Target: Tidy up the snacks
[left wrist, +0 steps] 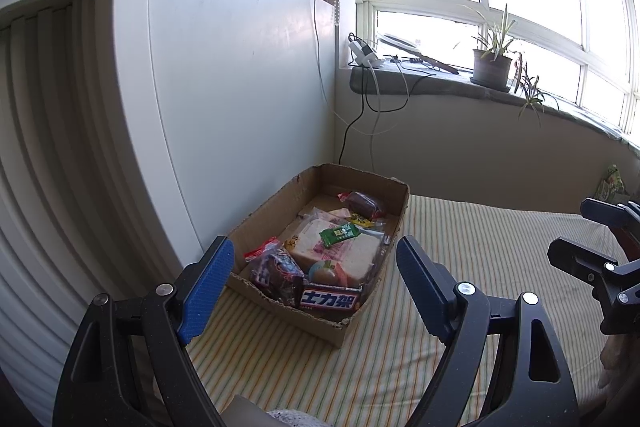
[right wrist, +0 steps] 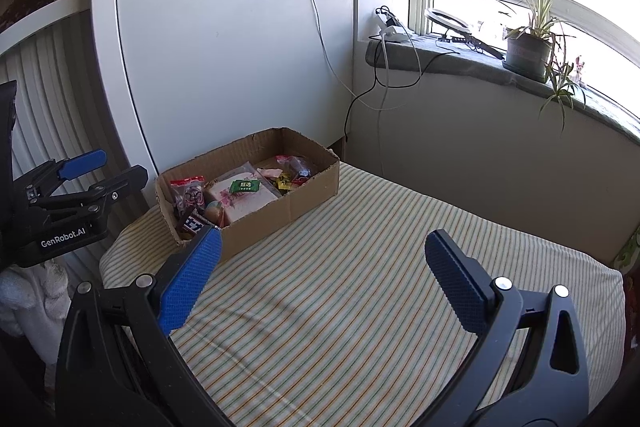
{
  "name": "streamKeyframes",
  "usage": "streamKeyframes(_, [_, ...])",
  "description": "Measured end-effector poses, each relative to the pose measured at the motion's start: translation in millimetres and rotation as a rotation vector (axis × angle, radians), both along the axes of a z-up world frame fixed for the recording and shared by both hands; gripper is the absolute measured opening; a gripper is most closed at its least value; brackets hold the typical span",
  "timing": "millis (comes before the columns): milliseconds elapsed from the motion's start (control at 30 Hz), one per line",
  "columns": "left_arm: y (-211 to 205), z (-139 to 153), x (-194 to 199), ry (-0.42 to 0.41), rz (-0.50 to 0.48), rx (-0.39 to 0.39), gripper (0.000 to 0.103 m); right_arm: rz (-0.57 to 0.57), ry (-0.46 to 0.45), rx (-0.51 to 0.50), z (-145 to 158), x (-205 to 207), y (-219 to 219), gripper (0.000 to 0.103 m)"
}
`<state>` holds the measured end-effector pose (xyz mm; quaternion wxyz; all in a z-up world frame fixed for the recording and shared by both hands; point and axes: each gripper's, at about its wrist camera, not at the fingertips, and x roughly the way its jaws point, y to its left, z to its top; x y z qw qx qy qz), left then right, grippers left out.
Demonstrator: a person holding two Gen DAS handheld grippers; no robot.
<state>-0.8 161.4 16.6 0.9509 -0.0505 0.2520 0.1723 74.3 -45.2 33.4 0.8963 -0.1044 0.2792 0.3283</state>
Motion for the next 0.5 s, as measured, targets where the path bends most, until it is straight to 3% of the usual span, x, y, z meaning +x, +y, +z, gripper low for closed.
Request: streamKeyframes(500, [-0.9, -1.7, 0.8, 0.004, 0.007, 0.002, 0.083, -0.008, 0.008, 0.006, -1.0, 0.7, -5.2, 0.103])
